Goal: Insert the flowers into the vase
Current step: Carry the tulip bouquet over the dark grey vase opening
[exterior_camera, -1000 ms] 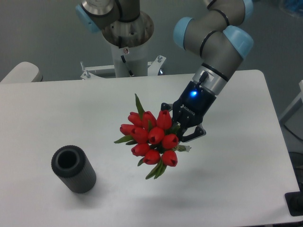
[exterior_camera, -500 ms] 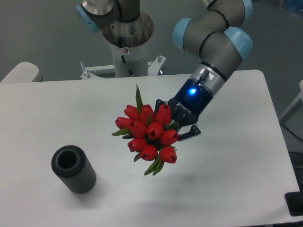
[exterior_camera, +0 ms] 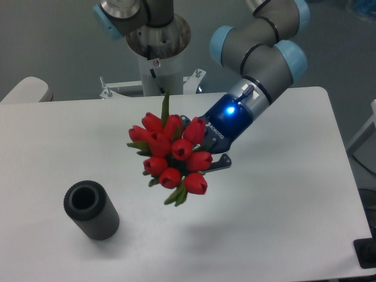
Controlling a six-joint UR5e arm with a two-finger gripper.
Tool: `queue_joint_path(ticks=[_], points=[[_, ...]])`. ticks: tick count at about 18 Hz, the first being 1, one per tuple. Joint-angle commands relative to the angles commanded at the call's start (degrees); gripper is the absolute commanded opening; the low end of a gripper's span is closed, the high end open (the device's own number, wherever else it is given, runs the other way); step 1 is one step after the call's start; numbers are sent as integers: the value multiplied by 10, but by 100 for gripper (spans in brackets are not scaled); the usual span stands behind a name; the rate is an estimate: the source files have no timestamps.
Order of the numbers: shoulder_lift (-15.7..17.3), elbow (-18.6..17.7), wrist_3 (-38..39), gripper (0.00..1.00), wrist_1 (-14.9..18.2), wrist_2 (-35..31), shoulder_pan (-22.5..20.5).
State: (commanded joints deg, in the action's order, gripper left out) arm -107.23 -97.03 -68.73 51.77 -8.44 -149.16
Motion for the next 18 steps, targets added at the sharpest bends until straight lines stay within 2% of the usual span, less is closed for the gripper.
queue_joint_path(ticks=[3, 7, 11, 18], points=[[0, 4, -4, 1, -15, 2, 46], [2, 10, -4, 2, -20, 4, 76], [2, 9, -7, 2, -22, 45, 83], [4, 1, -32, 2, -28, 45, 113]])
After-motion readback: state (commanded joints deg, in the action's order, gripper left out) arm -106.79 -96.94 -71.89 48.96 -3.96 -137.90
